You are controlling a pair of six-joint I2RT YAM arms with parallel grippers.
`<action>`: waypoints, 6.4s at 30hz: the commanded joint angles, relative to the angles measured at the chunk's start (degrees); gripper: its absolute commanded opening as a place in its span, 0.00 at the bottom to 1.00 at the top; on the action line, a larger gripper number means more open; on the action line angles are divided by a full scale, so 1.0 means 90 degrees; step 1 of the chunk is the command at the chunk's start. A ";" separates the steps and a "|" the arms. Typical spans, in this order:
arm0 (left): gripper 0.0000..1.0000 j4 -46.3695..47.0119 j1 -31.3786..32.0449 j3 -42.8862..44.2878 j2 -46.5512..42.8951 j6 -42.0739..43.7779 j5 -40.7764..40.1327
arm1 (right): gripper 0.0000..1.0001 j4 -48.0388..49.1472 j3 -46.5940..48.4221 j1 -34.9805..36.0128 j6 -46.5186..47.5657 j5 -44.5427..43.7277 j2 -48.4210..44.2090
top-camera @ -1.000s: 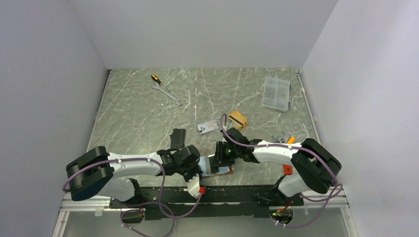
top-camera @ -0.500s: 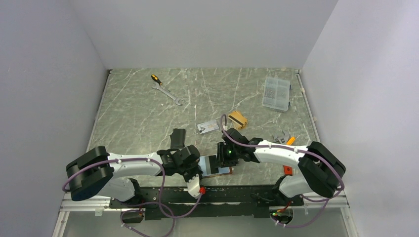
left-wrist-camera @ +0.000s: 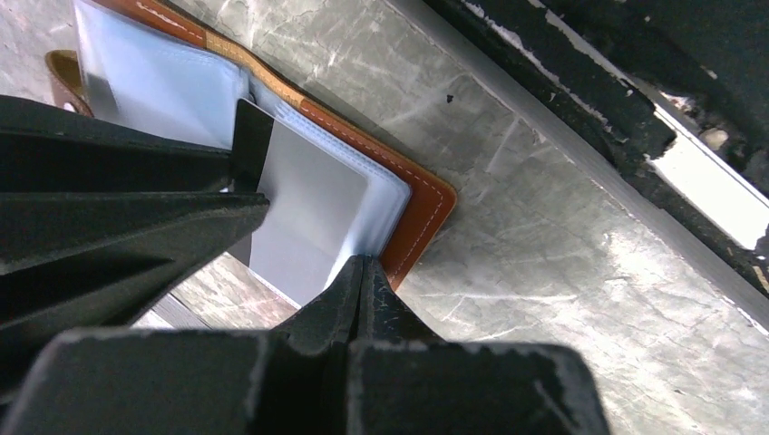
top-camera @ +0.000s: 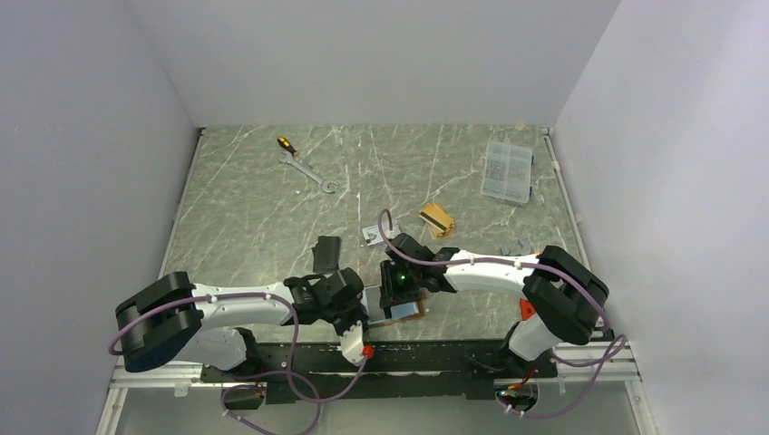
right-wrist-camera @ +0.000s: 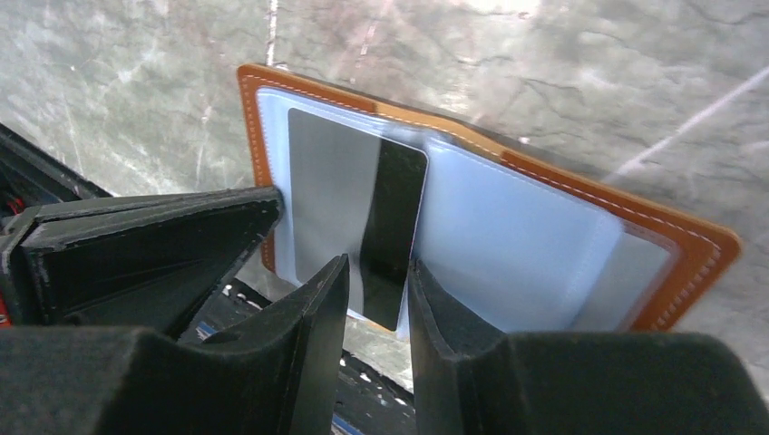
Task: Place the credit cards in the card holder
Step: Insert the credit card into the card holder, then pick up the credit card from the center of the board.
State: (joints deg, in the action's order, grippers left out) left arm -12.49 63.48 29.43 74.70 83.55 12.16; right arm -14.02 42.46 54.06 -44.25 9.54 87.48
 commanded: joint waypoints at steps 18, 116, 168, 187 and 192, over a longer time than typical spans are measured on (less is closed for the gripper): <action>0.00 -0.0646 -0.0007 -0.0143 -0.0003 -0.0076 0.0031 | 0.00 0.0830 -0.0724 -0.0398 0.0032 0.0554 -0.0633; 0.05 -0.2334 -0.0771 0.1106 -0.0154 -0.0728 -0.0015 | 0.00 -0.0894 0.0428 -0.0048 0.0289 -0.0159 -0.0812; 0.02 -0.1435 -0.3203 0.5891 0.4332 -0.5597 0.0738 | 0.57 0.3298 0.0024 -0.2805 -0.2483 0.0583 0.1359; 0.00 -0.1675 -0.2903 0.5726 0.4472 -0.5511 0.0622 | 0.53 0.3580 -0.0140 -0.2799 -0.3042 0.0452 0.1690; 0.00 -0.1878 -0.2858 0.5713 0.4404 -0.5614 0.0929 | 0.52 0.3460 -0.0087 -0.2792 -0.3018 0.0382 0.1742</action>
State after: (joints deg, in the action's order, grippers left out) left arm -27.16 37.04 81.58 114.30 33.43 17.02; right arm 18.57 42.35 28.95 -71.50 15.40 101.56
